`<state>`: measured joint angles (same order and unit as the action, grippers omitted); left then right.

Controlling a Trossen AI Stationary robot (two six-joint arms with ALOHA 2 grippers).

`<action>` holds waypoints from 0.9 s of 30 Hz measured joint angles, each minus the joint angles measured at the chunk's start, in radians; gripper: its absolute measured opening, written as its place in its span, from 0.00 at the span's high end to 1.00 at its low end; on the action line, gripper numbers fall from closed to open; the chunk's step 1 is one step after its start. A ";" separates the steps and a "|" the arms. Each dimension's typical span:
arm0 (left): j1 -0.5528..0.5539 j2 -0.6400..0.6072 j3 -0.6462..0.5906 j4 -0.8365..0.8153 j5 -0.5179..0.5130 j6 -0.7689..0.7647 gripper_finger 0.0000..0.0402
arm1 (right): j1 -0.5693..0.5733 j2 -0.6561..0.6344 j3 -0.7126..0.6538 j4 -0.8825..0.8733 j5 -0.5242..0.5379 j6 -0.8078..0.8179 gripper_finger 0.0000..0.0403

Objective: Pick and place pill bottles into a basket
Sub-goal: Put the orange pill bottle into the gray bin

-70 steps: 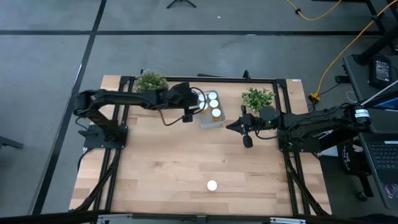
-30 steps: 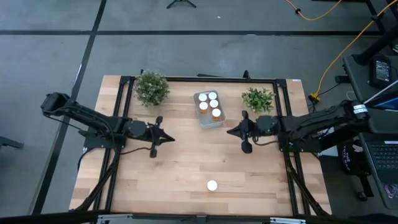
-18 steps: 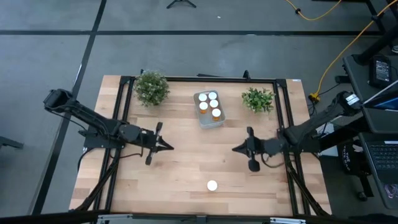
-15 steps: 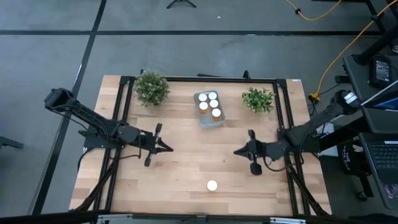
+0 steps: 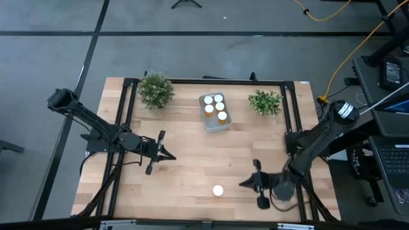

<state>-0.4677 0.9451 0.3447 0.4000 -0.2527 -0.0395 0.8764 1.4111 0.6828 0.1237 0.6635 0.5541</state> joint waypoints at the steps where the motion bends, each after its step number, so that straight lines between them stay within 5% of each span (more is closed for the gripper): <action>1: -0.004 0.000 0.000 0.000 0.000 0.000 0.99 | 0.014 0.030 0.023 -0.003 0.008 0.024 0.99; 14: -0.004 0.000 0.000 -0.016 0.022 0.000 0.99 | 0.115 0.350 0.140 -0.021 0.175 0.291 0.98; 19: -0.004 0.000 0.000 -0.031 0.022 0.000 0.99 | 0.116 0.436 0.141 0.025 0.182 0.439 0.98; 27: -0.004 0.000 0.000 -0.050 0.020 0.000 0.99 | 0.107 0.519 0.140 0.145 0.169 0.435 0.94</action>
<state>-0.4717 0.9455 0.3447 0.3501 -0.2330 -0.0395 0.9836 1.9301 0.8230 0.2682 0.8322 0.9889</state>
